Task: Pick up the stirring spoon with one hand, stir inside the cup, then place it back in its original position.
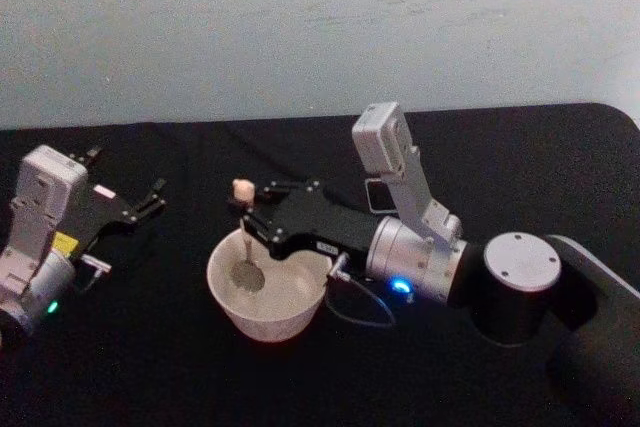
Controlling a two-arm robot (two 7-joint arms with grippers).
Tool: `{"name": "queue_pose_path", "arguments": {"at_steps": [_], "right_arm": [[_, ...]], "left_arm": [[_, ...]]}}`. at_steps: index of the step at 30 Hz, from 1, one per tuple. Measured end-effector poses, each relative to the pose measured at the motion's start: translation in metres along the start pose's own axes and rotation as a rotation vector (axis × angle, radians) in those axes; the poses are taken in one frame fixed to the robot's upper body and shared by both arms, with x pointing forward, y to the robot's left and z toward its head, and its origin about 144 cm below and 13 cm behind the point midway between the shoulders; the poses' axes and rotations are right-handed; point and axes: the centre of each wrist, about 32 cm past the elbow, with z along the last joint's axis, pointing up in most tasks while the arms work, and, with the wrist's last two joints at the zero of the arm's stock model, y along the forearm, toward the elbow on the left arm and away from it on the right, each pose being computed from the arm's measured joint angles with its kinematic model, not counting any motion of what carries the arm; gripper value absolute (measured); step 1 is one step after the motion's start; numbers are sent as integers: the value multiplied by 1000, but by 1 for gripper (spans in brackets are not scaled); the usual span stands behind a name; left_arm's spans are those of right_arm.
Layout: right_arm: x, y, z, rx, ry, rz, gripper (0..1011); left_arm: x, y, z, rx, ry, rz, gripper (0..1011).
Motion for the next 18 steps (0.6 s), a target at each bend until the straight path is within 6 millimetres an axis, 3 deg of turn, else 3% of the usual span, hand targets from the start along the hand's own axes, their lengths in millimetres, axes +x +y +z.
{"name": "queue_pose_path", "arguments": {"at_steps": [9, 18], "right_arm": [[17, -3, 1, -8, 14, -86, 204], [20, -35, 1, -22, 34, -97, 204]], "left_arm": [[0, 0, 0, 0, 0, 0, 1001], [0, 0, 0, 0, 0, 0, 1002]]}}
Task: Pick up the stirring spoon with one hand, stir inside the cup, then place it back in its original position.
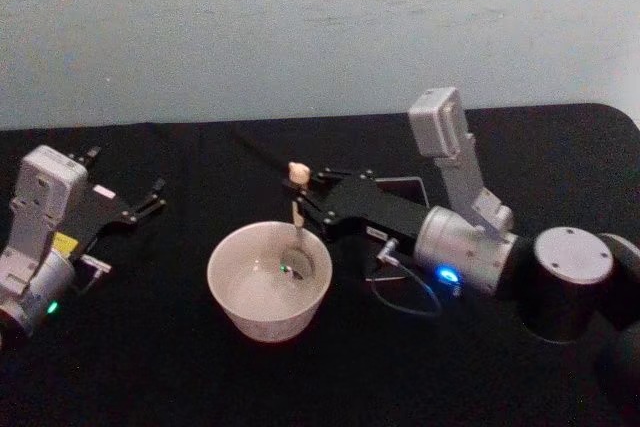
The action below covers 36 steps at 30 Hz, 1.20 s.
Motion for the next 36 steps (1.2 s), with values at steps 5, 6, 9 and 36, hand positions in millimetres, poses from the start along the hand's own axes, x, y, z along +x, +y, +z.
{"name": "queue_pose_path", "arguments": {"at_steps": [5, 6, 9, 36], "right_arm": [[-3, -18, 0, -6, 13, 36, 204], [-4, -20, 0, -6, 16, 43, 204], [-7, -29, 1, -10, 28, 69, 204], [-28, 22, -6, -24, 60, 81, 204]], "left_arm": [[0, 0, 0, 0, 0, 0, 1001], [0, 0, 0, 0, 0, 0, 1001], [0, 0, 0, 0, 0, 0, 1001], [0, 0, 0, 0, 0, 0, 1001]]}}
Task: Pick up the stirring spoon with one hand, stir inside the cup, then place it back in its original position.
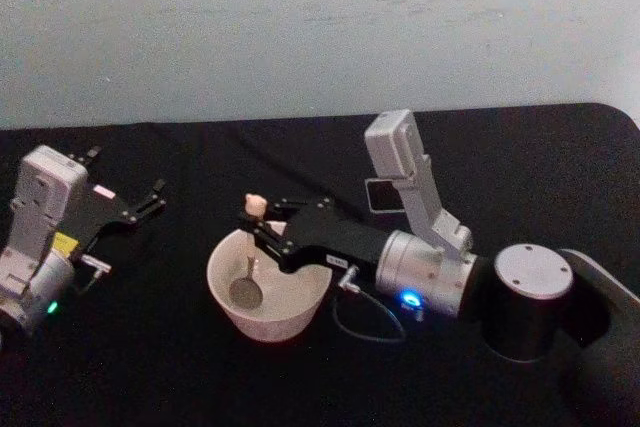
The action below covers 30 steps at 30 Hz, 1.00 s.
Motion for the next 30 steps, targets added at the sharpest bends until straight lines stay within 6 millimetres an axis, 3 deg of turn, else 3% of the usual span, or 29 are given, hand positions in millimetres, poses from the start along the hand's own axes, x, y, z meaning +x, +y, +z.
{"name": "queue_pose_path", "arguments": {"at_steps": [7, 15, 30], "right_arm": [[11, 10, 2, 2, 0, -64, 204], [24, 5, 7, 14, -8, -117, 204], [23, -39, 7, -2, -17, -69, 204]], "left_arm": [[0, 0, 0, 0, 0, 0, 1002], [0, 0, 0, 0, 0, 0, 1001], [0, 0, 0, 0, 0, 0, 1001]]}}
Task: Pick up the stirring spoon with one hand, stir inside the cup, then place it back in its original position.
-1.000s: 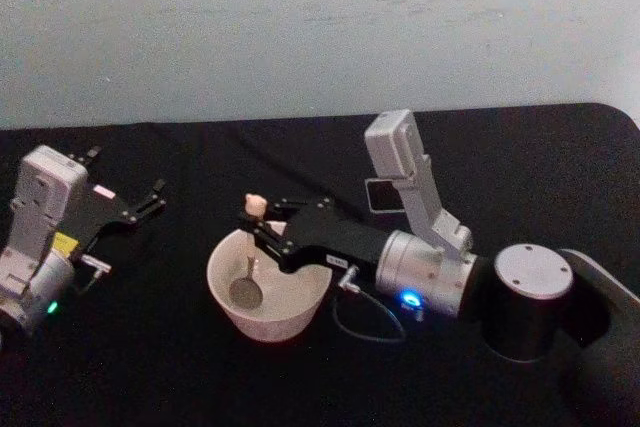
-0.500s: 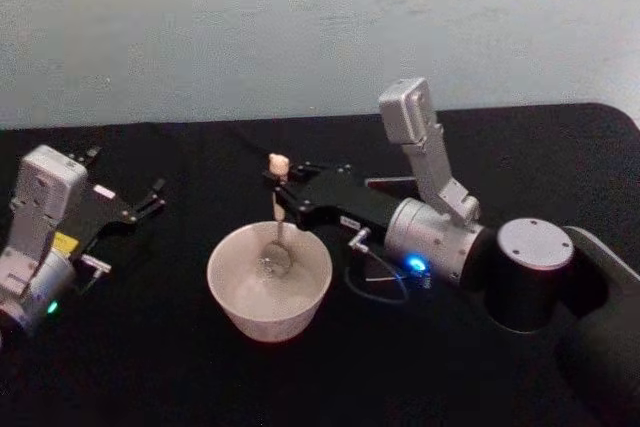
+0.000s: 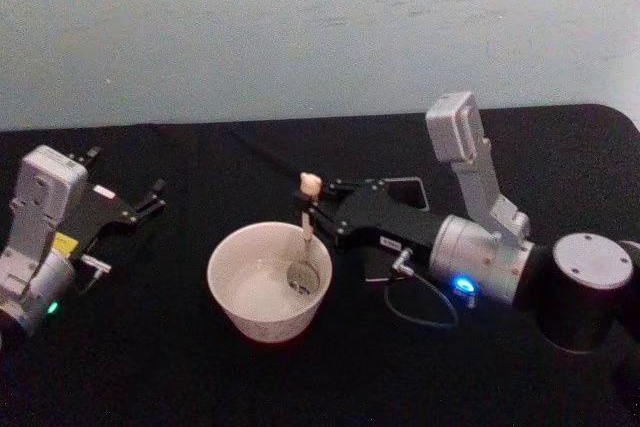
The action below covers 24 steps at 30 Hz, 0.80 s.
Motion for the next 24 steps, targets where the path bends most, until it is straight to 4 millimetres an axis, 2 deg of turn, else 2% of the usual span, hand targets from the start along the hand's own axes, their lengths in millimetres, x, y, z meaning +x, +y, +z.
{"name": "queue_pose_path", "arguments": {"at_steps": [6, 11, 24], "right_arm": [[-7, -8, -3, -10, -2, 55, 204], [-14, -5, -6, -15, 1, 85, 204], [-25, 24, -6, -4, 16, 102, 204]], "left_arm": [[0, 0, 0, 0, 0, 0, 1001], [0, 0, 0, 0, 0, 0, 1001], [0, 0, 0, 0, 0, 0, 1001]]}}
